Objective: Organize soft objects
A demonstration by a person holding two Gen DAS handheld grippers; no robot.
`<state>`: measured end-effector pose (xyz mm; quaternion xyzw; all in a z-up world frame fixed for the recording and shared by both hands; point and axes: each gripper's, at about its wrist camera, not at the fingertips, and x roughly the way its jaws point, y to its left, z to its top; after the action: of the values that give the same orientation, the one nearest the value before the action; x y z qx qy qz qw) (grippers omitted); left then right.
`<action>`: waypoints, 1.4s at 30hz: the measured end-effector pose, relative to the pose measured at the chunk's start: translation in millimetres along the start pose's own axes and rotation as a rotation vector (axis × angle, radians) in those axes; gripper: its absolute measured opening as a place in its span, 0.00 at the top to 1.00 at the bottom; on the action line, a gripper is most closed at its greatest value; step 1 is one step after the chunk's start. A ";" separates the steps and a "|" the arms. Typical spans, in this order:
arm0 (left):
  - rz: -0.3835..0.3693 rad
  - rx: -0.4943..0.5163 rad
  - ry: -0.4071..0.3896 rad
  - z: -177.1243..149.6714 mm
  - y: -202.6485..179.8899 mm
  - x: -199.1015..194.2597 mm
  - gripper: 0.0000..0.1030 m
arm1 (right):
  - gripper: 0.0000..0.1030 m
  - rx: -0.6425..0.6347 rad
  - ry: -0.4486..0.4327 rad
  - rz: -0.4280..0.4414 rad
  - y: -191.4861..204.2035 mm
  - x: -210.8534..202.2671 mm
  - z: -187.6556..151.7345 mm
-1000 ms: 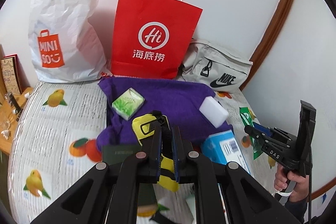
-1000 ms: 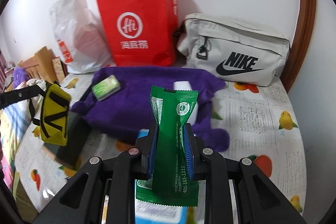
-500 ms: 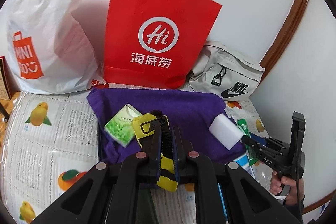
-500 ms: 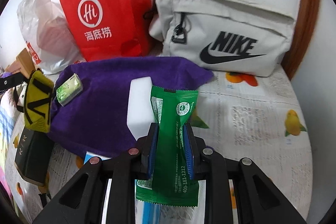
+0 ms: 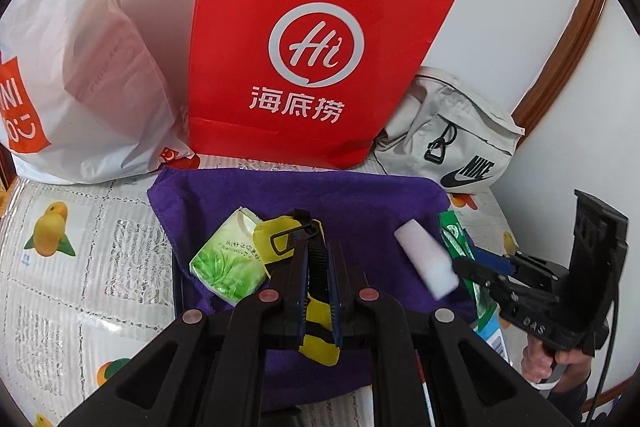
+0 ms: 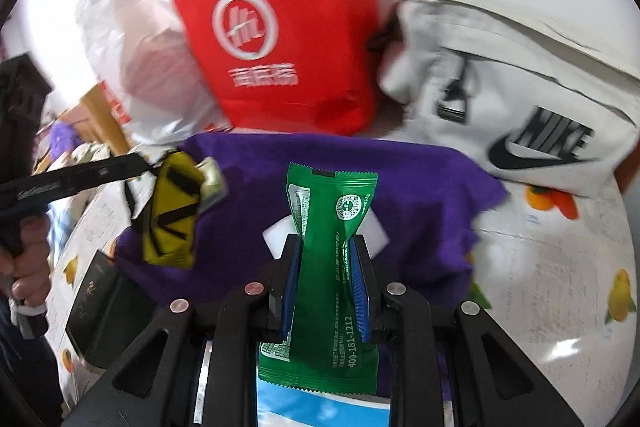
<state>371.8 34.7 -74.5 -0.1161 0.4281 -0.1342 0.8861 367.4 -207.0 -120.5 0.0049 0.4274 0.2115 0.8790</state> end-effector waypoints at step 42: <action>0.065 0.023 0.048 -7.2 5.3 17.1 0.71 | 0.47 0.035 0.040 -0.138 -31.2 7.0 3.8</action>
<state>377.1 33.2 -93.1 -0.0888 0.4513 -0.1129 0.8808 385.5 -232.1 -129.2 -0.0132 0.4479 0.1430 0.8825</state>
